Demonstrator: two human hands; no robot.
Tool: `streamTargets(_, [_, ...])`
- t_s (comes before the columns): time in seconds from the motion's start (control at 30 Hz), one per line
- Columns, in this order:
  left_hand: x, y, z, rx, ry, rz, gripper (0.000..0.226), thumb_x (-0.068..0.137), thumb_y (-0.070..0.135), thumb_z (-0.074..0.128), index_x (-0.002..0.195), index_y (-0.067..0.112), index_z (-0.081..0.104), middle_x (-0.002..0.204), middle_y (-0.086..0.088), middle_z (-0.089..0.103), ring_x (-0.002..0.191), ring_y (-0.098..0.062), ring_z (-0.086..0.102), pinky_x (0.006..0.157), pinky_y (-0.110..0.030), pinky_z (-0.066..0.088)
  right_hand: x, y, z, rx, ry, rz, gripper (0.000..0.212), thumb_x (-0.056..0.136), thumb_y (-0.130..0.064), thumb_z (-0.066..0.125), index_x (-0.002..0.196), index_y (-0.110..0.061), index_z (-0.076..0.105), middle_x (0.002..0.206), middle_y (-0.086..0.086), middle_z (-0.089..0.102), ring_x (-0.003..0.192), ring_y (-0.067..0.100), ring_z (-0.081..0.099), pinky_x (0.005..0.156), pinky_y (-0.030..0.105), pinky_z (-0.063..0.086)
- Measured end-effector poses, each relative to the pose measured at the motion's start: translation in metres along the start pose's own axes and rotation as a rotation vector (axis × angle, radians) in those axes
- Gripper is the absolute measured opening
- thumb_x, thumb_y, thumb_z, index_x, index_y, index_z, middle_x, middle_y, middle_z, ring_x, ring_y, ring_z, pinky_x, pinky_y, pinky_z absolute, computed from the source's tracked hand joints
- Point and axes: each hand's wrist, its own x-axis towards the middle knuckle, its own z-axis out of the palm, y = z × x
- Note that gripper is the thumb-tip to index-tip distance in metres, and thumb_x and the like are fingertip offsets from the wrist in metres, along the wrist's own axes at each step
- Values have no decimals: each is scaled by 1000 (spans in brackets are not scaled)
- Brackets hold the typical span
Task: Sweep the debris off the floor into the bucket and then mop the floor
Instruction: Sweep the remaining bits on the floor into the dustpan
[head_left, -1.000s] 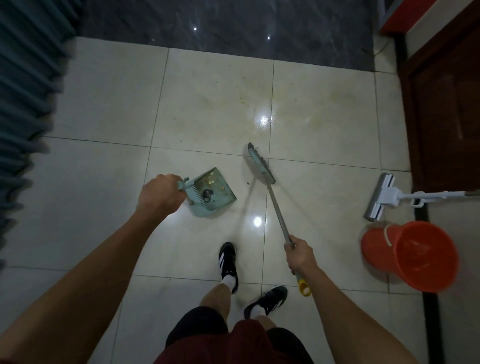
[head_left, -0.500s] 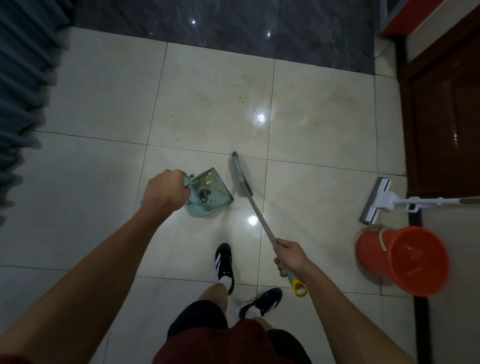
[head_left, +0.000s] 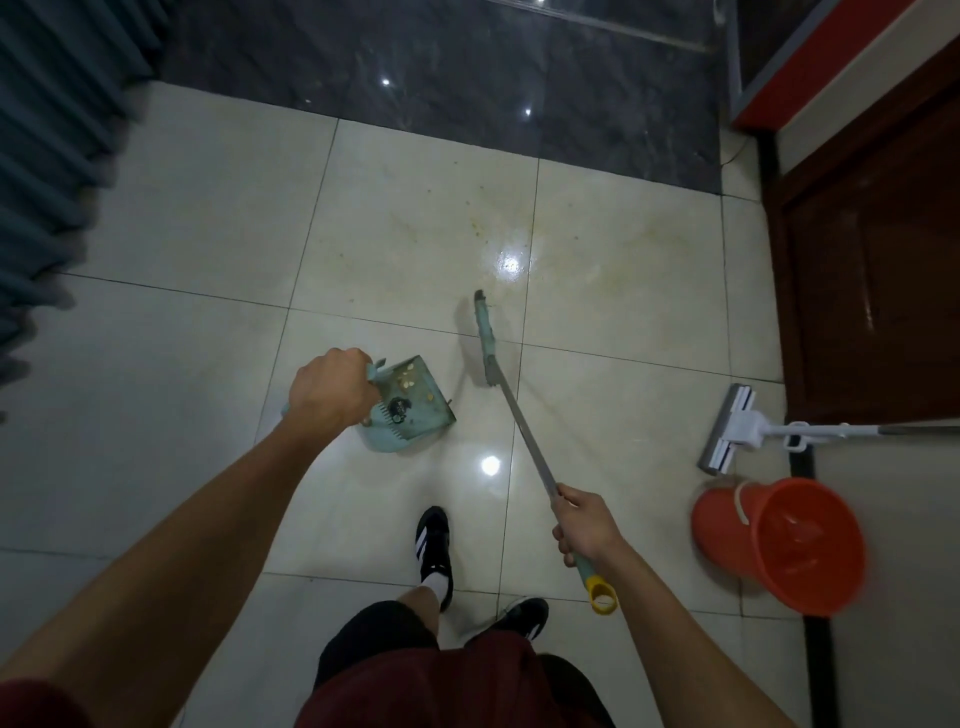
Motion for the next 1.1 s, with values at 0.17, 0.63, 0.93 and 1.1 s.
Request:
streamTargets(0.17, [-6, -19, 3, -7, -5, -16, 6, 88, 23, 62, 91, 22, 67, 75, 0, 65, 65, -19, 62, 68, -36, 60, 17, 6, 13, -119, 18, -2, 41, 103, -16, 41, 143, -23, 48, 61, 5, 41, 45, 14, 37, 41, 23, 34])
streamTargets(0.63, [0, -24, 12, 67, 2, 6, 13, 89, 25, 60, 96, 18, 68, 80, -4, 65, 70, -25, 63, 69, -36, 58, 13, 29, 67, -122, -150, 103, 44, 104, -20, 43, 147, -22, 43, 60, 3, 41, 45, 13, 35, 41, 23, 31])
streamTargets(0.93, [-3, -22, 8, 92, 1, 32, 15, 89, 26, 59, 100, 20, 67, 82, -3, 63, 71, -23, 61, 67, -35, 54, -21, 37, 40, 18, -152, 57, 45, 102, -22, 49, 147, -25, 45, 71, 9, 53, 47, 13, 44, 40, 25, 39])
streamTargets(1.1, [-10, -29, 5, 61, 10, 32, 18, 92, 30, 60, 106, 21, 67, 83, -2, 66, 70, -21, 63, 71, -38, 60, -19, 40, 39, -58, -62, -2, 45, 103, -21, 43, 147, -30, 43, 65, 6, 43, 46, 13, 38, 41, 24, 34])
